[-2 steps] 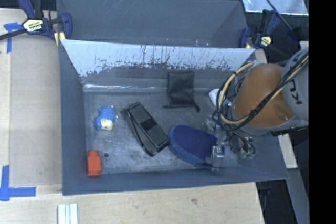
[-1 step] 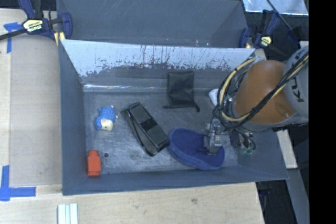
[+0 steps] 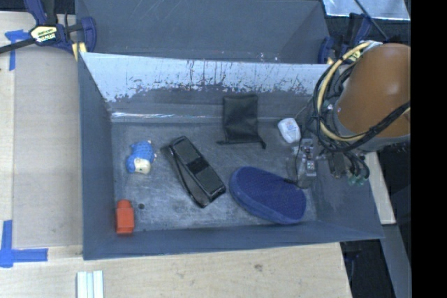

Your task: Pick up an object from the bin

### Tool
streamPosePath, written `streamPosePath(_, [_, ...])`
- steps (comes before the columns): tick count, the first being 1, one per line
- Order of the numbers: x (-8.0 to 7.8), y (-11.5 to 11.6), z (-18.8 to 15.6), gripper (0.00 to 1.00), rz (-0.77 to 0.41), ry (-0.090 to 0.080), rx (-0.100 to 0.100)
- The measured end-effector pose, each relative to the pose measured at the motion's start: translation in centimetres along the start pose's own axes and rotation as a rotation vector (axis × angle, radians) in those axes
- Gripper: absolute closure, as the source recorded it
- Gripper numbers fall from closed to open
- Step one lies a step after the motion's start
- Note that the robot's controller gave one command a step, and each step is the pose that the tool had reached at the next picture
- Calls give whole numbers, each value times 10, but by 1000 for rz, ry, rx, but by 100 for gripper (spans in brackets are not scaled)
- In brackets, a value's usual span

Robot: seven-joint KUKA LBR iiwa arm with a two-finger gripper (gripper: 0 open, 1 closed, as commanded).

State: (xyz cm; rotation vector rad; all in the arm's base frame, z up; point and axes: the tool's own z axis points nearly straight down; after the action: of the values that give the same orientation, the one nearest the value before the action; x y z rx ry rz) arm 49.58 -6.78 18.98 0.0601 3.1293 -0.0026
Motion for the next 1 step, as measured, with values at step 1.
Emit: streamPosePath(1, [2, 0, 5, 0, -2, 8, -1])
